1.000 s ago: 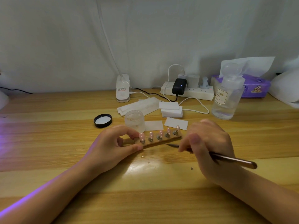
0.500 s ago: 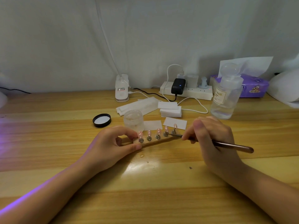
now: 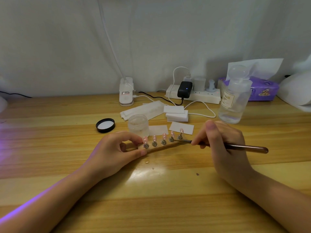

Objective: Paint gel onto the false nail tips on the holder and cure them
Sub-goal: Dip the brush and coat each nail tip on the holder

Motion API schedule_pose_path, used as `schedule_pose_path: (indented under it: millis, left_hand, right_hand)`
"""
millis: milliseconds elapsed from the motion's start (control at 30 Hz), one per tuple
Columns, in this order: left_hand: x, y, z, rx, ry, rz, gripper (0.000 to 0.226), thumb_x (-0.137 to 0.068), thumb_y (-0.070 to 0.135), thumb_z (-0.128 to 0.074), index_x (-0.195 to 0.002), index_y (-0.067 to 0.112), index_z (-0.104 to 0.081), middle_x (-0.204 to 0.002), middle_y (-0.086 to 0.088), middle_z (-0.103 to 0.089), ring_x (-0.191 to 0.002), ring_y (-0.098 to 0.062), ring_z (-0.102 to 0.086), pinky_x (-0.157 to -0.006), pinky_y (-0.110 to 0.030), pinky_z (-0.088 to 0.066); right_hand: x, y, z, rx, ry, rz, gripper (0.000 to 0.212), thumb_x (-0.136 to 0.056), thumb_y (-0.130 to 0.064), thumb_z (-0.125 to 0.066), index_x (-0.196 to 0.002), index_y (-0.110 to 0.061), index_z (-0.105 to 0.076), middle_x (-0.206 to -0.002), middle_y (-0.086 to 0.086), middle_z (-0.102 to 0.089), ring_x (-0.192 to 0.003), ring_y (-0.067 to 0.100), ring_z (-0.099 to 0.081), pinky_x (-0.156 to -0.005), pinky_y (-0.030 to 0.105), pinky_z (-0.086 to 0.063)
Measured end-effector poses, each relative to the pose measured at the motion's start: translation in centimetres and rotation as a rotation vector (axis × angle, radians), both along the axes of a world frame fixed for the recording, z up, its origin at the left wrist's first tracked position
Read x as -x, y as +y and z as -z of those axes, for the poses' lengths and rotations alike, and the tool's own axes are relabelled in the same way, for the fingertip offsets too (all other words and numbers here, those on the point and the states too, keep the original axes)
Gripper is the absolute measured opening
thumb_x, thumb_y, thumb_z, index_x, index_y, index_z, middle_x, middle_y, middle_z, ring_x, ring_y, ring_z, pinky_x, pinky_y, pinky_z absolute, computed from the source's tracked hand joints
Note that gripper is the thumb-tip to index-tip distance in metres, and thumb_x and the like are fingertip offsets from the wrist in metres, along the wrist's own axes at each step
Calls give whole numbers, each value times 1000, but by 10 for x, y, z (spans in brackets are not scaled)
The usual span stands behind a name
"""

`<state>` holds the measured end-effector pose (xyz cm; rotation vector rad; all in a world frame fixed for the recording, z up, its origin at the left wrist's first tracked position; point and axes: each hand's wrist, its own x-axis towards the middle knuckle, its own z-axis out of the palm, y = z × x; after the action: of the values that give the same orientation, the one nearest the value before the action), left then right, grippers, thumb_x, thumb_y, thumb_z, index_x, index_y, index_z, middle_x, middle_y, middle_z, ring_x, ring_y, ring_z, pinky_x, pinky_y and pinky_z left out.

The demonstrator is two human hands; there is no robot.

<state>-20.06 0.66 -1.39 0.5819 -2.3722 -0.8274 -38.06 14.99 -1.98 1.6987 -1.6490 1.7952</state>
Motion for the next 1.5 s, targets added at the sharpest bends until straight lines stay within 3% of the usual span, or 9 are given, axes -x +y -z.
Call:
schedule_pose_path:
  millis: [167,333,567,700,833,1000,1200,1500]
  left_hand:
    - [0,0,0,2,-2,-1,24,-71,17,-76,-80,35,-63,-65,36,-56,-52,13,-47,-50,-2,-33]
    - [0,0,0,-1,-3,0,24,-71,18,-76,-79,35,-63,-67,37,-56,-54,13,-48,-51,-2,-34]
    - [0,0,0,3,3,-12,23,-71,18,-77,-78,36,-62,-63,37,-55,-52,8,-47,-50,-3,-33]
    - [0,0,0,8,2,-9,25,-71,19,-77,-78,37,-61,-64,38,-55,-54,10,-48,-51,-3,-34]
    - [0,0,0,19,5,-7,24,-71,18,-77,-79,36,-62,-61,38,-53,-53,12,-47,-51,-2,-33]
    - [1,0,1,17,15,-11,26,-70,18,-77,-77,37,-61,-64,37,-56,-52,13,-47,-51,-2,-33]
    - [0,1,0,39,17,0,27,-71,15,-77,-77,36,-61,-58,37,-53,-50,11,-46,-50,-1,-32]
    - [-1,1,0,35,7,-1,24,-71,16,-76,-78,34,-62,-59,36,-54,-51,12,-46,-51,-1,-32]
  right_hand:
    - [-1,-3,0,-39,-64,23,41,-92,-30,-34,-67,-16,-63,-64,-6,-60,-66,6,-58,-61,20,-46]
    - [-1,-1,0,-45,-153,-20,43,-90,-34,-34,-61,-19,-62,-55,0,-57,-58,5,-55,-56,13,-41]
    - [-1,-2,-1,-45,-163,-3,43,-91,-34,-32,-66,-16,-62,-58,-8,-57,-63,1,-55,-59,8,-38]
    - [-2,-3,0,-76,-194,-25,43,-89,-38,-34,-63,-18,-62,-64,-9,-62,-62,2,-56,-59,8,-39]
    - [-4,1,-1,-64,-217,-54,49,-88,-39,-34,-57,-14,-62,-55,2,-58,-55,3,-55,-56,9,-38]
    - [5,4,-10,28,-215,-87,43,-91,-33,-32,-68,-14,-64,-59,-3,-60,-57,2,-56,-56,7,-38]
    - [23,6,-8,-18,29,4,50,-95,-42,-31,-75,-13,-66,-63,-3,-63,-62,-2,-59,-59,13,-42]
    - [24,2,-1,-28,129,44,59,-97,-42,-29,-71,-7,-70,-63,-1,-65,-63,1,-60,-60,19,-46]
